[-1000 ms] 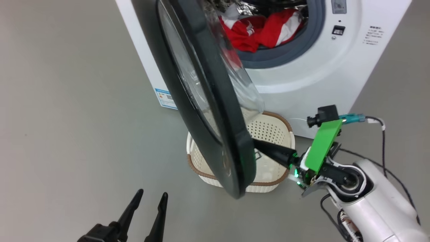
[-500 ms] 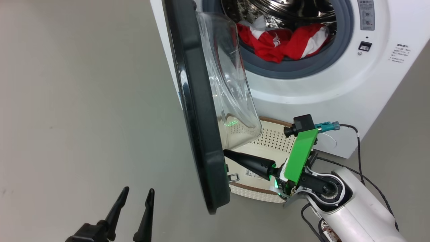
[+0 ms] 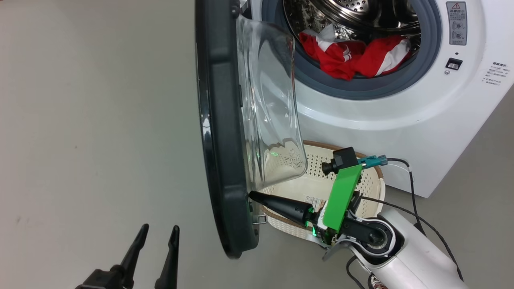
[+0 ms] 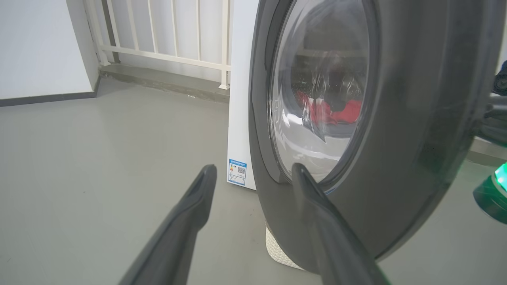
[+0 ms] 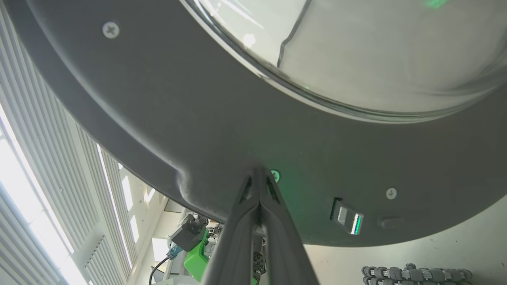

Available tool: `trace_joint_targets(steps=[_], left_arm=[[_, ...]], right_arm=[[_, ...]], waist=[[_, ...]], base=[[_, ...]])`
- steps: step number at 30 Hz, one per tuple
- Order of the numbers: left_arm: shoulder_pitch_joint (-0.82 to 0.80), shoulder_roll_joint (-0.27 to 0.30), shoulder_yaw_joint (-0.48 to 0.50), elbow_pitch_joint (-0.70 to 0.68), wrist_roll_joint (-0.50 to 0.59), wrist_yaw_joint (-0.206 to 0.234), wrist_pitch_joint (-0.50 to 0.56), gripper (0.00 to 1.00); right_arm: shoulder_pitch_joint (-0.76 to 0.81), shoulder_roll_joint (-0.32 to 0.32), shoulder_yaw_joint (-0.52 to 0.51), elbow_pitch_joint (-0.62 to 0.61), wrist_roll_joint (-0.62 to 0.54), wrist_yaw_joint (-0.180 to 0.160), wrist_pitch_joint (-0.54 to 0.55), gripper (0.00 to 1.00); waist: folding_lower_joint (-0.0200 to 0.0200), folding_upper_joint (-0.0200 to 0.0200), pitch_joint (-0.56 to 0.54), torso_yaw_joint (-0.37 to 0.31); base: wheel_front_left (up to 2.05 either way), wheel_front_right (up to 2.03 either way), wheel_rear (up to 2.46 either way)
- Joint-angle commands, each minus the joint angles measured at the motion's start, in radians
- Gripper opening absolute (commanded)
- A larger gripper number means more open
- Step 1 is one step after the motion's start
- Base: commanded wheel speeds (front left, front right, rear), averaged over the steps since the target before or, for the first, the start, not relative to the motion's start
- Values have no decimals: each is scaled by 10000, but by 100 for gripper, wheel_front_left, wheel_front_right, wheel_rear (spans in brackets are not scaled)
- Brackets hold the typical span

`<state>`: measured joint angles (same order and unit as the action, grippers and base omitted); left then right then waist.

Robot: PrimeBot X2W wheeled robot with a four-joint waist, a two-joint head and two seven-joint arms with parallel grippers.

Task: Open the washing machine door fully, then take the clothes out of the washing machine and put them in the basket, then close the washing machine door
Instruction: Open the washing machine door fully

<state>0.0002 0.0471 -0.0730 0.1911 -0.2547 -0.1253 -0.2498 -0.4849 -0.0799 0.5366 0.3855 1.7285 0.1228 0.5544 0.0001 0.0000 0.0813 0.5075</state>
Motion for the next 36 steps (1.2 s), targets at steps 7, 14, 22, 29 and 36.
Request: trace_joint_targets(steps=[7,14,22,29,36], left_arm=[[-176,35,616,-373,-24,-54,-120,100],[-172,33,734,-450,-127,-54,-120,100],[-203,33,789,-482,-211,-54,-120,100],[-201,32,845,-481,-231,-54,-120,100],[-142,32,902,-497,-240,-54,-120,100]], right_arm=[[-611,295,683,-358,346,79,-506,0],[-817,295,1076,-425,547,79,-839,0],[-1040,296,1419,-431,613,79,-1085,0],[-1085,296,1555,-397,591,79,-1236,0],[-973,296,1538,-378,488,79,-1480,44]], waist=[[-1,0,37,42],[-1,0,45,67],[-1,0,140,111],[-1,0,132,114],[-1,0,34,88]], base=[[0,0,0],[0,0,0],[0,0,0],[0,0,0],[0,0,0]])
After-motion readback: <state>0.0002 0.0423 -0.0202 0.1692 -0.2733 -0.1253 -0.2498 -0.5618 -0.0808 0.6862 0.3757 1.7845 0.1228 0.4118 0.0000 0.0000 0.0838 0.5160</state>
